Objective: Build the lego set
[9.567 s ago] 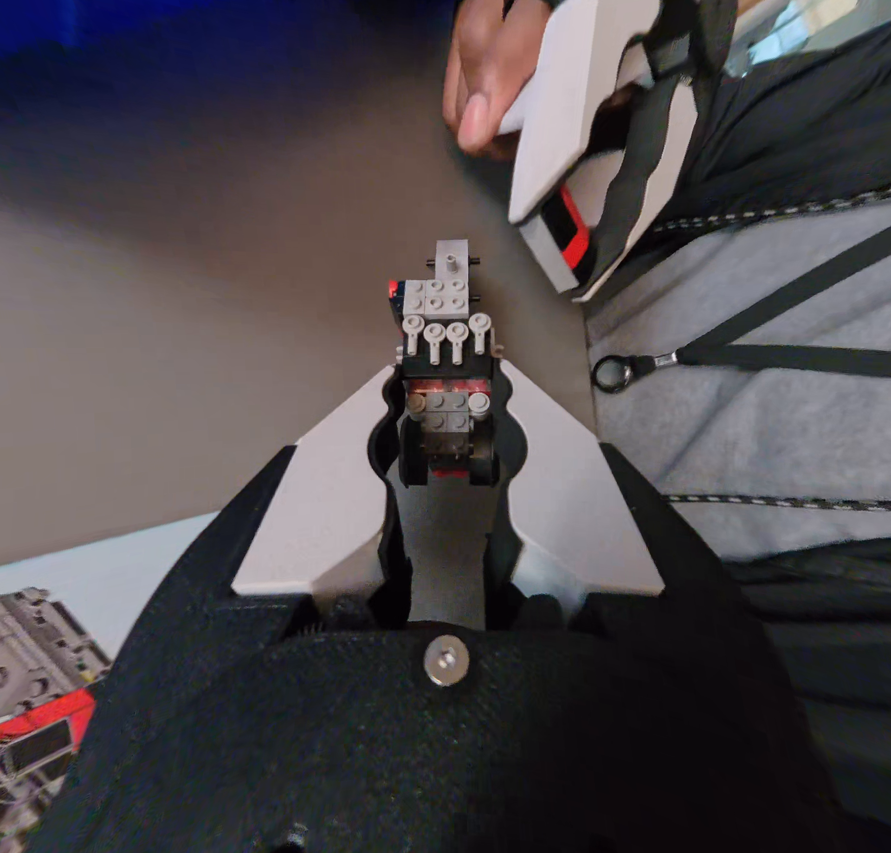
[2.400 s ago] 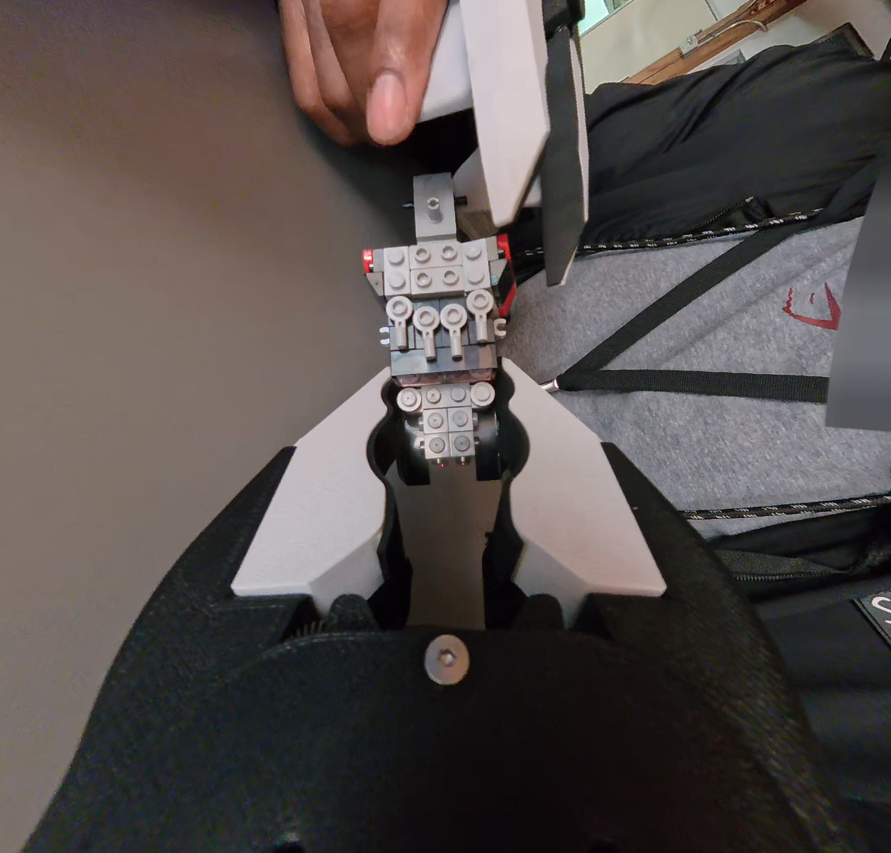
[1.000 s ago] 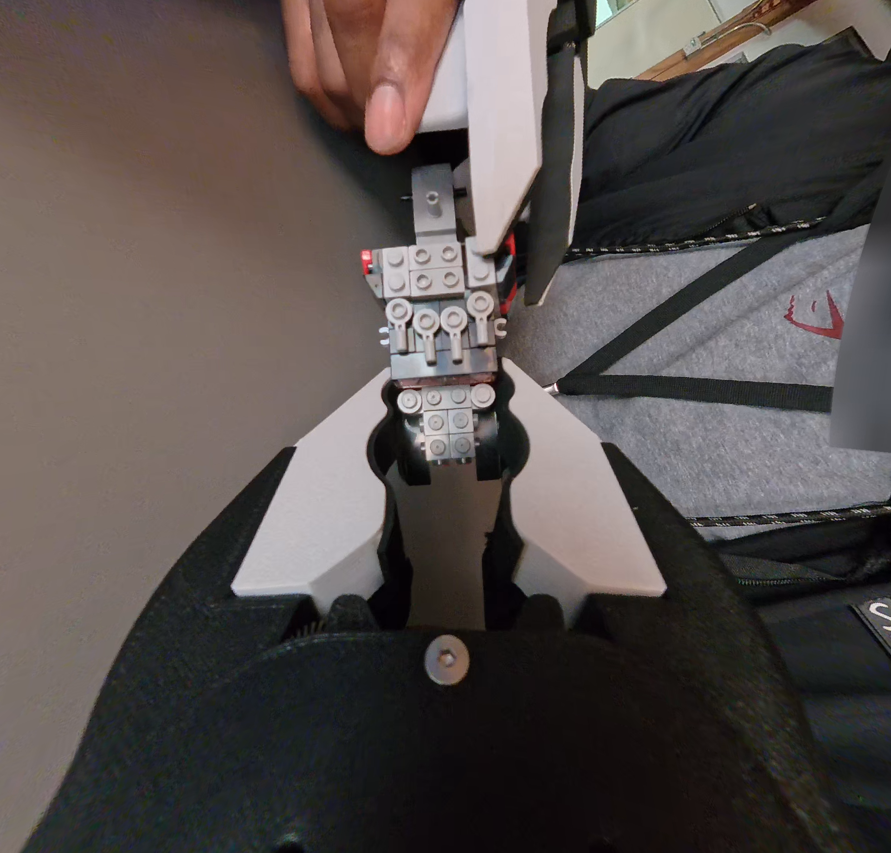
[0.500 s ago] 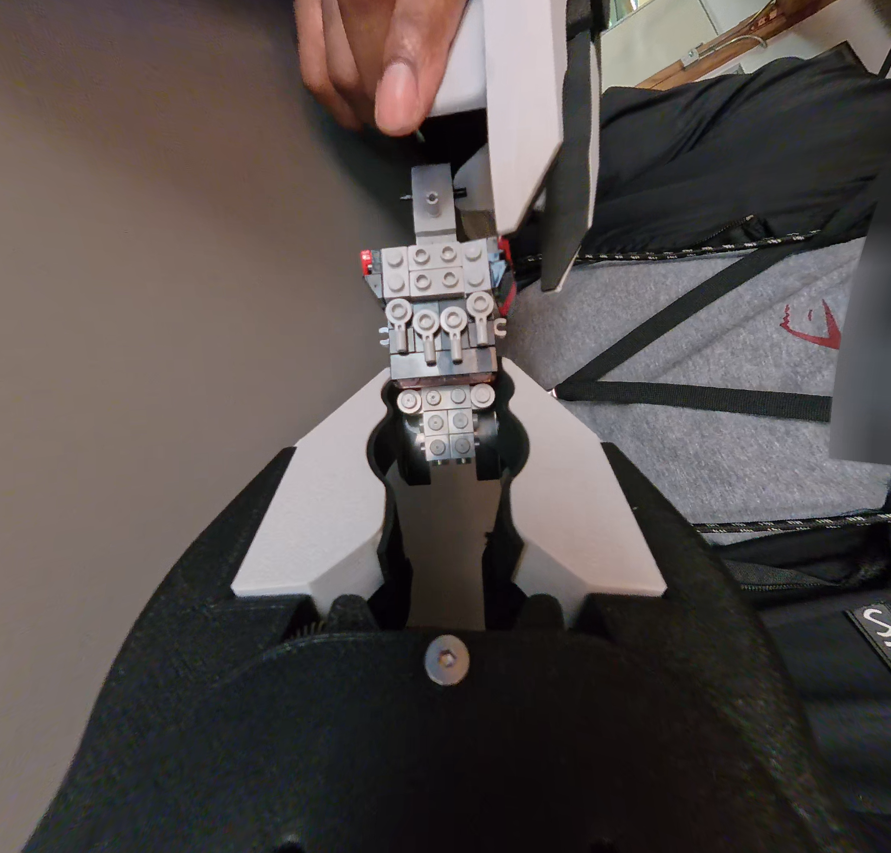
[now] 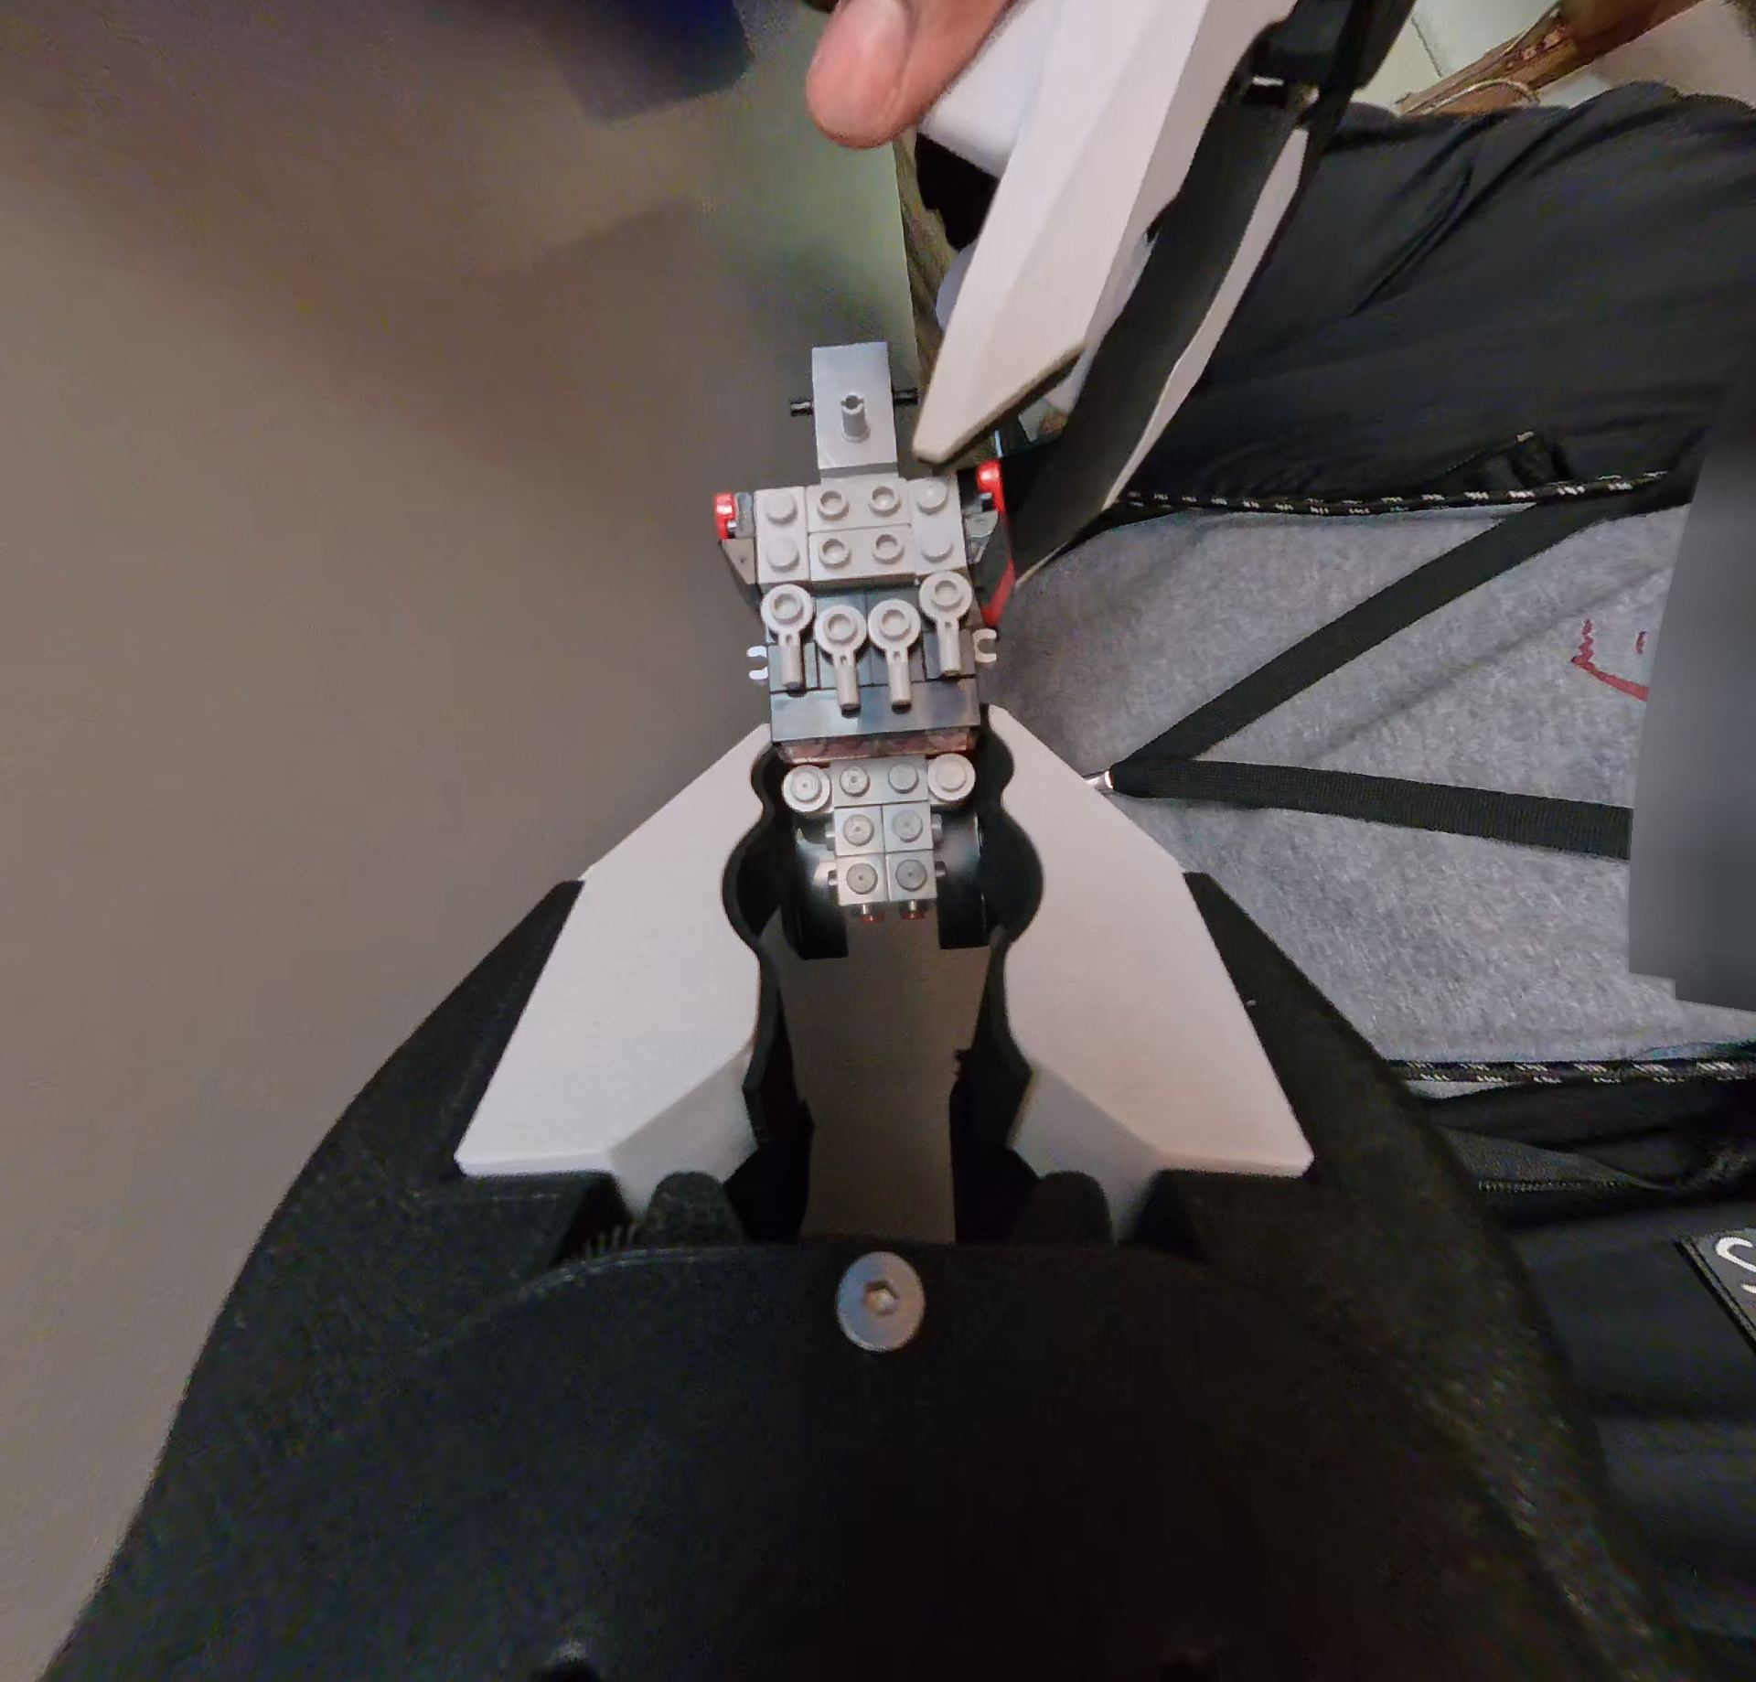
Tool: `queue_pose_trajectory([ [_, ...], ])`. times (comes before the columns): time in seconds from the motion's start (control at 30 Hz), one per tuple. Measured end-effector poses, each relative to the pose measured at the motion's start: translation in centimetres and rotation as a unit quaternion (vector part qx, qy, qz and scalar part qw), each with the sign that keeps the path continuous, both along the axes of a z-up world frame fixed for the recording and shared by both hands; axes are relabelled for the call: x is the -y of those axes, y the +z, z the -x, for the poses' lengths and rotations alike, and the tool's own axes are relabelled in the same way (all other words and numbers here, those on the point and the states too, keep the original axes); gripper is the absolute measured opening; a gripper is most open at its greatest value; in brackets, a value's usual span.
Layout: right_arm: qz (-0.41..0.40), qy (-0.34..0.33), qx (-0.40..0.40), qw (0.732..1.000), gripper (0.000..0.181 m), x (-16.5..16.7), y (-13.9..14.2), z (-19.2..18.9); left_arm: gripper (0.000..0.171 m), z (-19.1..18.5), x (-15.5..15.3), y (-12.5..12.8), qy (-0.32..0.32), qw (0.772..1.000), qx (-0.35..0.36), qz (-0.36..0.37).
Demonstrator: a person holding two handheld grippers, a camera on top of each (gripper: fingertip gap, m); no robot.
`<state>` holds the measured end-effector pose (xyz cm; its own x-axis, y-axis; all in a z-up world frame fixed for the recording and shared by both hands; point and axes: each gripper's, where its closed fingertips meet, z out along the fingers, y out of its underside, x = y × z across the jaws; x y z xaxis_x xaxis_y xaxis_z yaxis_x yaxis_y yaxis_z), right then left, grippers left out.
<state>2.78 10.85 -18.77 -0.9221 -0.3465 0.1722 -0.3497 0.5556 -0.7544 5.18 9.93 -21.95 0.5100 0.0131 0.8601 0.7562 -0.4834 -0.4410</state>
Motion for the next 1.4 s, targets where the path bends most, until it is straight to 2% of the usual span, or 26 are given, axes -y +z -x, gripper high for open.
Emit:
queue_pose_trajectory([
  [1.0, -0.001, 0.001, -0.027, 1.0, 0.036, 0.65, -0.09, 0.43, 0.037, 0.08, 0.0, -0.14, 0.001, 1.0, 0.005, 0.004],
  [1.3, 0.005, 0.003, -0.018, 1.0, 0.052, 0.54, -0.23, 0.17, 0.037, 0.18, 0.02, 0.03, 0.005, 1.0, 0.006, -0.002],
  [1.4, 0.025, -0.005, -0.016, 1.0, 0.063, 0.5, 0.14, 0.36, 0.037, 0.27, 0.04, 0.15, 0.008, 1.0, 0.007, -0.005],
])
